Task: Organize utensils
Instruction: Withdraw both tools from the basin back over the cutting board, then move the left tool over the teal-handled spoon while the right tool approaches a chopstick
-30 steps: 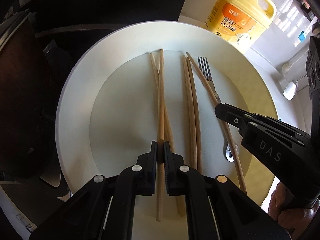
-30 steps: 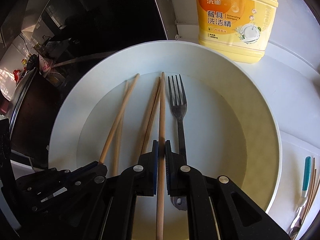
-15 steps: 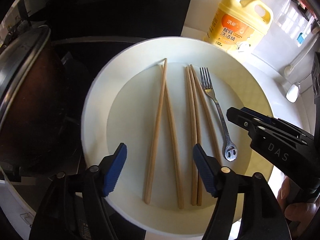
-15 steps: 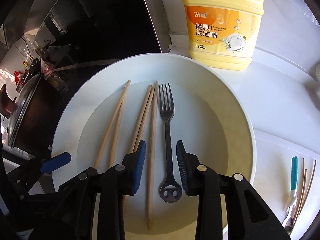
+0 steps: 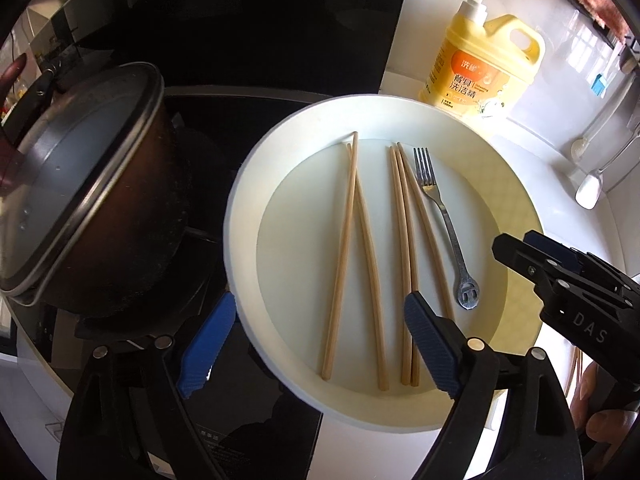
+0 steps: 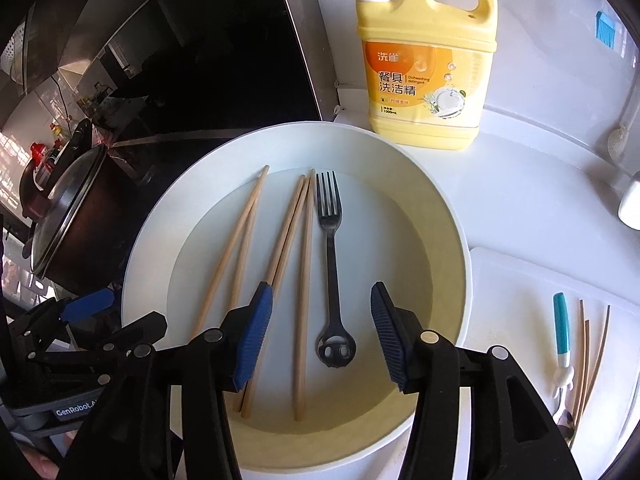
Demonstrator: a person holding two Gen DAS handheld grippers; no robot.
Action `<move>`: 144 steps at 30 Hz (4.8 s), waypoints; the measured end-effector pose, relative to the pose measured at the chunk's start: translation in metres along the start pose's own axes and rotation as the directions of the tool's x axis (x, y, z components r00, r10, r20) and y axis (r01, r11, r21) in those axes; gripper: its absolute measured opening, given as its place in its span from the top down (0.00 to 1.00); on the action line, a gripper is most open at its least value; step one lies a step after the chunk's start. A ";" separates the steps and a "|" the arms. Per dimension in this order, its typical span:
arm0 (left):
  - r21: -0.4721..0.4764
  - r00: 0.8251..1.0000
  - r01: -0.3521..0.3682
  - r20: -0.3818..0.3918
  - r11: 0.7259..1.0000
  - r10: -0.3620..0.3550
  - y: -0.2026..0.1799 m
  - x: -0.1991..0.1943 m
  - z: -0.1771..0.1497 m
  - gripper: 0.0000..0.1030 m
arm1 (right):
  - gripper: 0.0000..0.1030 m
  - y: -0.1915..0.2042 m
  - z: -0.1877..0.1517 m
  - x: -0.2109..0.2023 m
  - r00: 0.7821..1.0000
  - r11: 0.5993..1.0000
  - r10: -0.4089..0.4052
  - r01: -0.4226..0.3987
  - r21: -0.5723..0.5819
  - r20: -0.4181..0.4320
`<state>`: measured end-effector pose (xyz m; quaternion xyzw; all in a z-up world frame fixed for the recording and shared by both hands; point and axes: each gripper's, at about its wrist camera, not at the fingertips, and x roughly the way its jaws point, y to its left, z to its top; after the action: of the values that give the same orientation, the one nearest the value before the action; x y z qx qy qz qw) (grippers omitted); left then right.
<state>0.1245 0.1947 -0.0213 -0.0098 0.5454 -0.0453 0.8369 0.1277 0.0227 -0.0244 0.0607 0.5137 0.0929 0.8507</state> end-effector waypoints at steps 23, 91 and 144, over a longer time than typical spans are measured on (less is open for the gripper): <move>0.145 0.998 0.006 0.056 0.989 -0.014 -0.010 -0.036 -0.024 0.06 | 0.37 0.007 -0.071 -0.065 0.996 0.994 -0.075 0.071 0.081 0.047; 0.183 0.973 0.035 0.216 0.982 -0.075 -0.275 0.039 -0.099 0.06 | 0.37 -0.227 -0.183 -0.070 0.938 0.957 -0.290 0.279 0.080 0.191; 0.198 0.978 0.028 0.197 0.980 -0.067 -0.326 0.073 -0.093 0.21 | 0.68 -0.296 -0.193 -0.078 0.916 0.932 -0.350 0.320 0.169 0.194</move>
<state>0.0470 -0.1333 -0.1039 0.0543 0.4501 -0.1173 0.8836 -0.0506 -0.2817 -0.1062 0.0386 0.4236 -0.0965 0.8999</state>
